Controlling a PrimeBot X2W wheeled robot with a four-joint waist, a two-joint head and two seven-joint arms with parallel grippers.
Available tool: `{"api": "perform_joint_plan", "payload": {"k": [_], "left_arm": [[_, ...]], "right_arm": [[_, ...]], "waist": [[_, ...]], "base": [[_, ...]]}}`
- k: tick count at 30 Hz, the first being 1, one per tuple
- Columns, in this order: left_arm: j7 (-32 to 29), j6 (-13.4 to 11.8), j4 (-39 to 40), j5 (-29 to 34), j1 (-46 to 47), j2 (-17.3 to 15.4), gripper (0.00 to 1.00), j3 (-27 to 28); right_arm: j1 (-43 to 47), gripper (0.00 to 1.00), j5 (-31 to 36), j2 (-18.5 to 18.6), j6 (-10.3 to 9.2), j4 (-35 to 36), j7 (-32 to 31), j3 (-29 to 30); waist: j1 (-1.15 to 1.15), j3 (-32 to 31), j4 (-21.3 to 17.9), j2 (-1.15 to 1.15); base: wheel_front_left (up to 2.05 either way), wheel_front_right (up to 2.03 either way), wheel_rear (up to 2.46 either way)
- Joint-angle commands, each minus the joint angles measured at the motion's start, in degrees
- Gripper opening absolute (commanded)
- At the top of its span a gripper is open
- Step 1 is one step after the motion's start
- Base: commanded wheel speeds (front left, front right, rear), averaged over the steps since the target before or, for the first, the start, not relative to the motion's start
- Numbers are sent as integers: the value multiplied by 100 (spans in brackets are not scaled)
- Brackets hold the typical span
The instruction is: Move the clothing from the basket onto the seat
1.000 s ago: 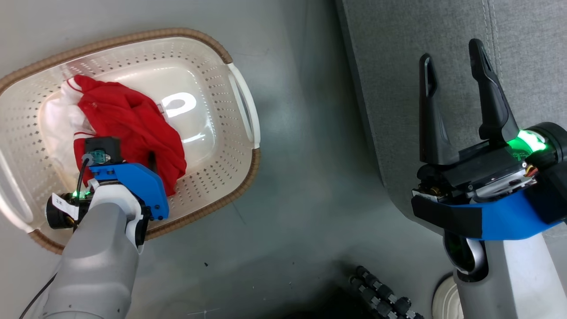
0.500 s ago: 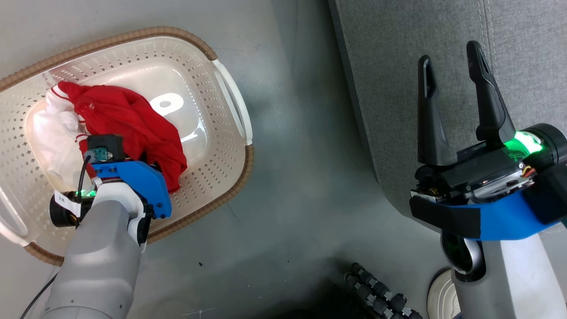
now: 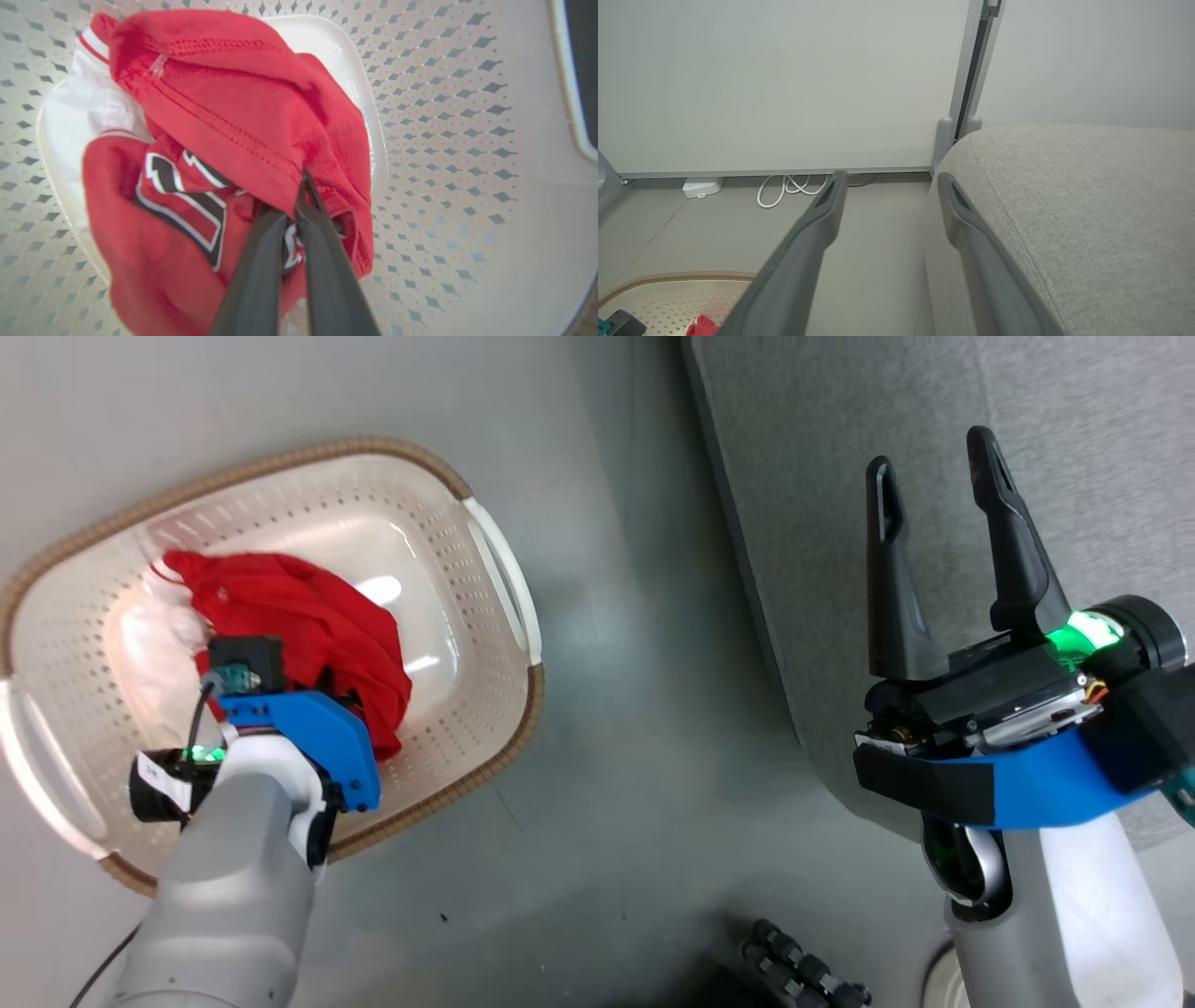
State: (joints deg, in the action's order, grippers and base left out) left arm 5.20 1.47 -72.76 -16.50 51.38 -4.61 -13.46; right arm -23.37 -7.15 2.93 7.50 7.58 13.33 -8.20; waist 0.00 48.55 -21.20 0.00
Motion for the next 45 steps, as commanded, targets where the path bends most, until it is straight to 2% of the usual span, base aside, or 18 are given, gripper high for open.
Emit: {"api": "perform_joint_plan", "payload": {"k": [1, 4, 13, 17, 25, 33, 39, 45], "left_arm": [[84, 46, -20, 51, -125, 12, 0, -66], [141, 109, -29, 112, -219, 40, 0, -188], [457, 435, 67, 168, -687, 164, 0, -741], [432, 567, 616, -232, -987, 171, 0, -1248], [128, 598, 1988, -1405, -1335, 167, 0, -2590], [-103, 279, 2884, -2398, -1001, 168, 0, -3481], [-225, 57, 3318, -2895, -497, 162, 0, -3967], [-165, -90, 3326, -3188, -162, 164, 0, -4271]], "right_arm": [[-64, 100, 50, -7, -1, -80, 26, 10], [-29, 100, 78, -6, -1, -160, 18, 15], [440, 100, 427, -2, -1, -501, -307, 94], [753, 100, 481, 0, -2, -518, -510, 178], [1563, 100, 594, -1, -2, -428, -955, 212], [2066, 100, 601, -2, -2, -374, -1243, 94], [2201, 100, 579, -2, -2, -353, -1315, 43], [2257, 100, 494, -2, -2, -392, -1298, -5]], "waist": [[0, -375, 120, 0], [0, -679, 194, 0], [0, -2320, 718, 0], [0, -3012, 956, 0], [0, -4197, 1451, 0], [0, -4889, 1781, 0], [0, -5018, 1933, 0], [0, -5047, 1967, 0]], "base": [[0, 0, 0], [0, 0, 0], [0, 0, 0], [0, 0, 0], [0, 0, 0], [0, 0, 0], [0, 0, 0], [0, 0, 0]]}}
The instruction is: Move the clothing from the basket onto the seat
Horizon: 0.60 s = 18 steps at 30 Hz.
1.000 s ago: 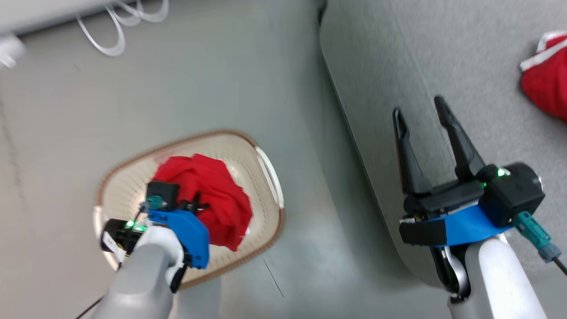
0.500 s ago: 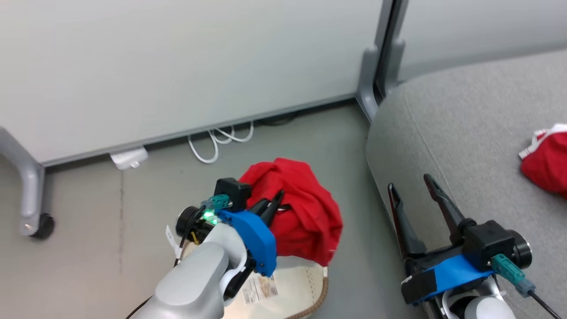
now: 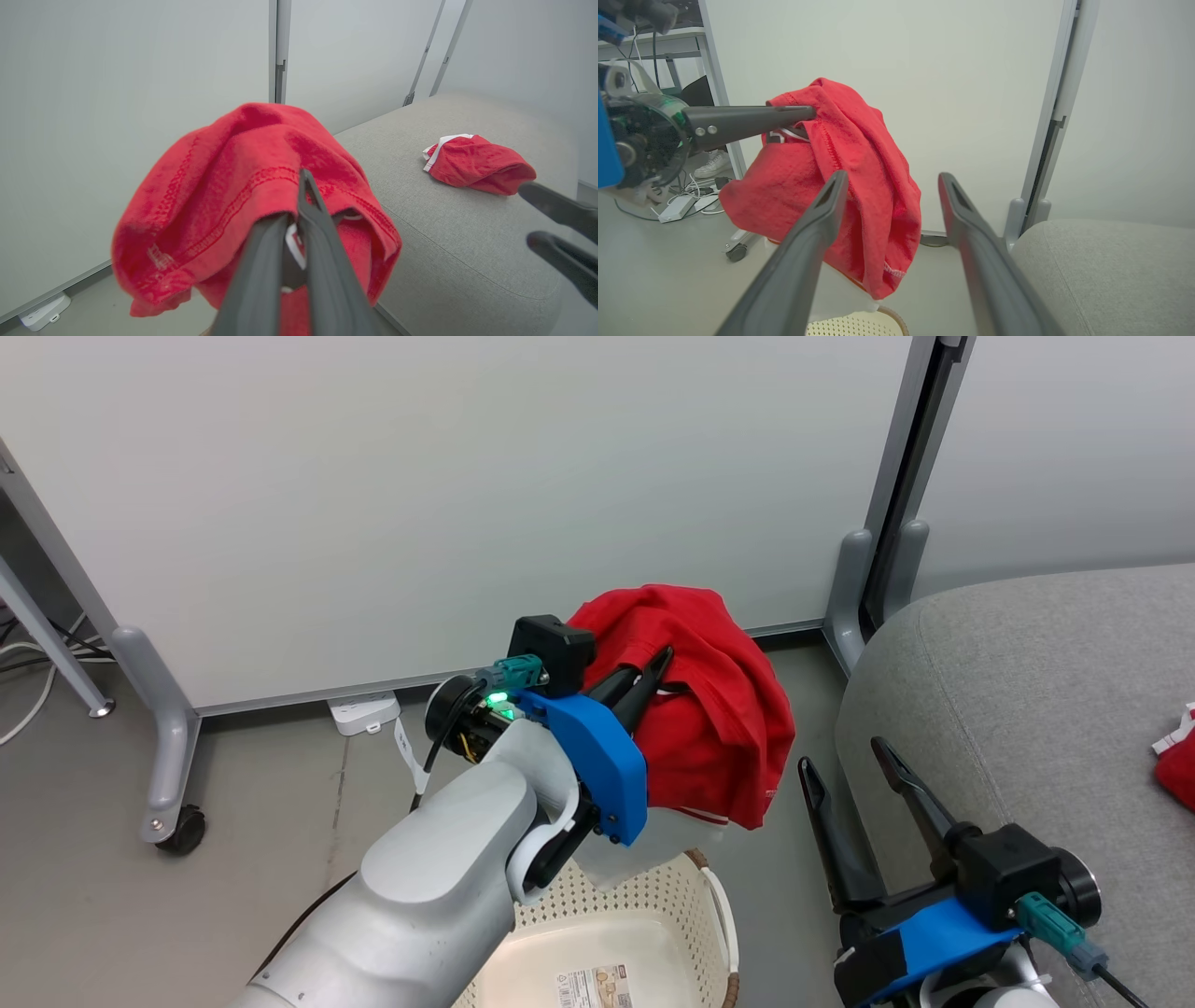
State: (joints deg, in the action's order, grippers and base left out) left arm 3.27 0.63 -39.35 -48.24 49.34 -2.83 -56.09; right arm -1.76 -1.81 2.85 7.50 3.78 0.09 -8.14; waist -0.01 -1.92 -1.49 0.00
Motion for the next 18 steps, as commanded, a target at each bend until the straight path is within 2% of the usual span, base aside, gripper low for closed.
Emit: {"api": "perform_joint_plan", "payload": {"k": [1, 10, 18], "left_arm": [[54, -30, -30, -52, 67, -13, 0, -54], [234, -79, -255, -397, 157, -13, 0, -371], [313, -106, -212, -671, 261, -13, 0, -694]], "right_arm": [[103, 100, -48, 6, -2, -23, 33, -20], [-179, 100, 149, 21, -2, -417, -177, -307], [-1073, 100, 169, 238, -2, -1532, -283, -702]], "waist": [[1, 0, -7, 0], [1, 36, -43, 0], [1, 86, -22, 0]], "base": [[0, 0, 0], [0, 0, 0], [0, 0, 0]]}}
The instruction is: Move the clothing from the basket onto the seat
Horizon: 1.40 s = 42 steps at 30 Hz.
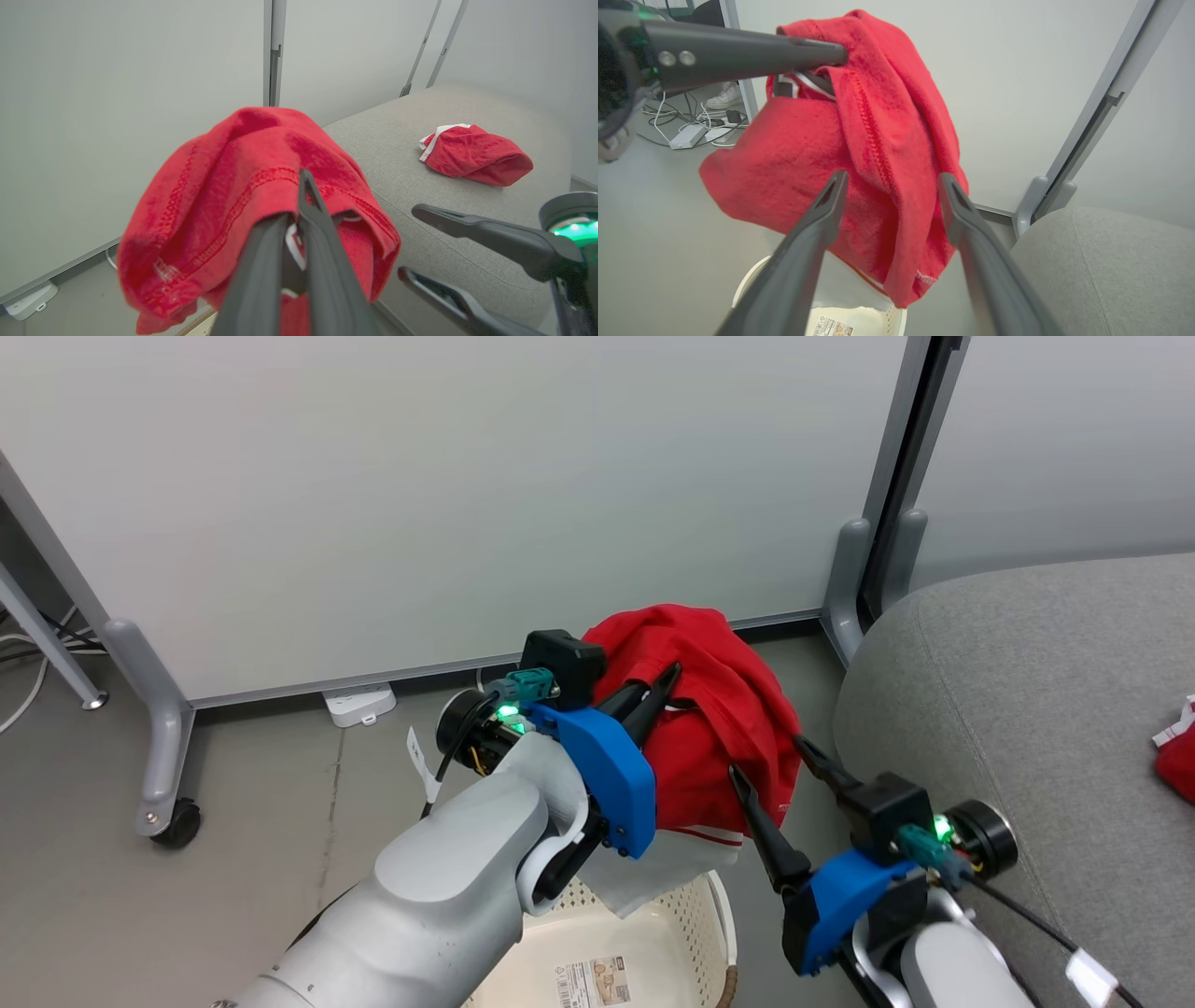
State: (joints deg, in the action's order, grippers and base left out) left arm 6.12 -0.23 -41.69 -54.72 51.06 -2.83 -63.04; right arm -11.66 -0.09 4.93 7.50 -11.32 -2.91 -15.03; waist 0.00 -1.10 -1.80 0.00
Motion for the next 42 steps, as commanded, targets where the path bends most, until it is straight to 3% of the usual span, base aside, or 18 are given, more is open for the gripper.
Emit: {"api": "perform_joint_plan", "payload": {"k": [1, 14, 16, 25, 40, 41, 42], "left_arm": [[39, -22, 29, -51, 101, -15, 0, -45], [104, -14, 175, -453, 236, -14, 0, -572], [122, -21, 172, -506, 263, -10, 0, -632], [237, -25, 10, -634, 327, -12, 0, -765], [357, -73, -134, -920, 244, -13, 0, -895], [346, -72, -138, -927, 253, -13, 15, -902], [340, -68, -143, -938, 261, -14, 65, -909]], "right_arm": [[-213, 100, 7, 45, -2, -191, 19, -46], [-1761, 100, -488, 46, -2, -2224, 207, -1072], [-1913, 0, -635, 27, -2, -2441, 269, -1254], [-2074, 0, -1069, -65, -2, -2946, 562, -1436], [-2107, 0, -1145, -123, -2, -3266, 937, -1319], [-2113, 0, -1137, -126, -2, -3270, 960, -1306], [-2114, 0, -1129, -130, -2, -3281, 978, -1297]], "waist": [[0, 10, 18, 0], [0, 68, 98, 0], [0, 65, 101, 0], [0, 13, 51, 0], [0, -112, -33, 0], [0, -108, -35, 0], [0, -104, -35, 0]], "base": [[0, 0, 0], [0, 0, 0], [0, 0, 0], [0, 0, 0], [0, 0, 0], [0, 0, 0], [0, 0, 0]]}}
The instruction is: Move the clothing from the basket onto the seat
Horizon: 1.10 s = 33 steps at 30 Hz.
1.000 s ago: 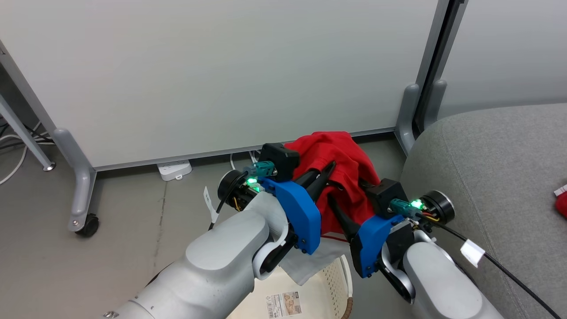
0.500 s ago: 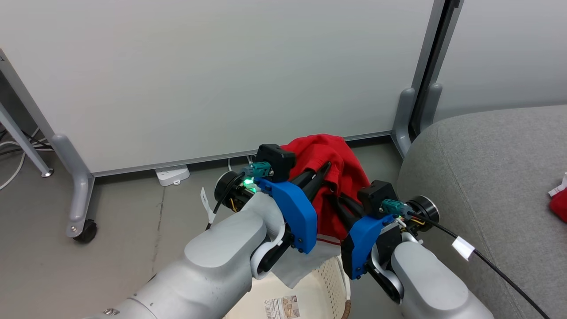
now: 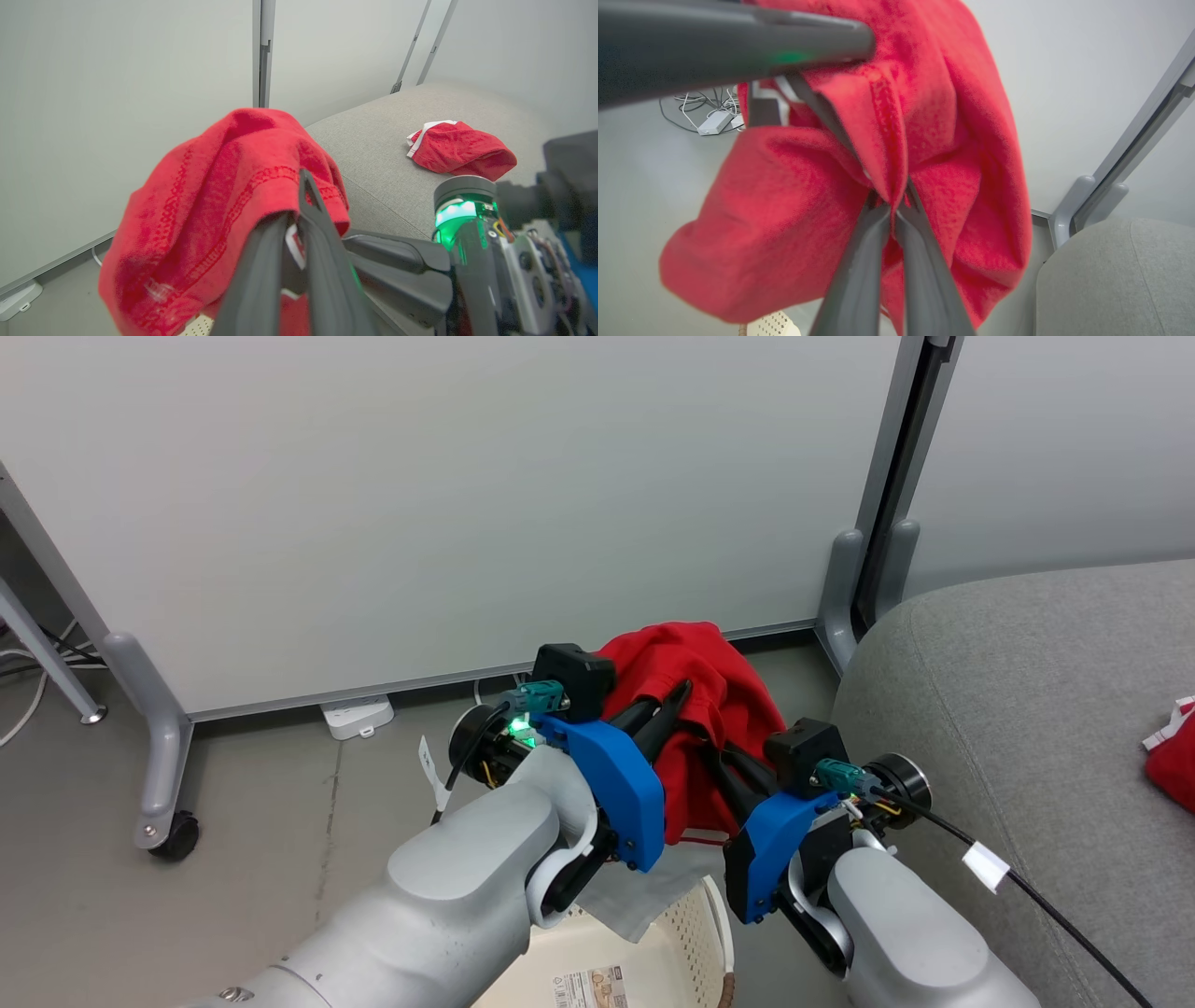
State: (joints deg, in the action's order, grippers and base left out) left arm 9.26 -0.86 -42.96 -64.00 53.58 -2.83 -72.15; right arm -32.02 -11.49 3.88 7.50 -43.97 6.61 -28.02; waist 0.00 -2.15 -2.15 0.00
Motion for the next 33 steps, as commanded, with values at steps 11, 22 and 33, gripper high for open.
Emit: {"api": "perform_joint_plan", "payload": {"k": [11, 22, 33], "left_arm": [[594, 139, 48, 251, -546, -53, 100, 279], [595, 194, 2041, 2523, -2896, -747, 100, 2663], [596, 493, 2796, 3762, -4614, -649, 100, 4359]], "right_arm": [[-102, 0, 48, -33, -2, 65, 181, 259], [170, 0, 153, 65, -2, 535, 110, 594], [463, 0, 255, 118, -2, 1158, -137, 896]], "waist": [[0, 47, -45, 0], [0, 103, -29, 0], [0, 107, 31, 0]], "base": [[0, 0, 0], [0, 0, 0], [0, 0, 0]]}}
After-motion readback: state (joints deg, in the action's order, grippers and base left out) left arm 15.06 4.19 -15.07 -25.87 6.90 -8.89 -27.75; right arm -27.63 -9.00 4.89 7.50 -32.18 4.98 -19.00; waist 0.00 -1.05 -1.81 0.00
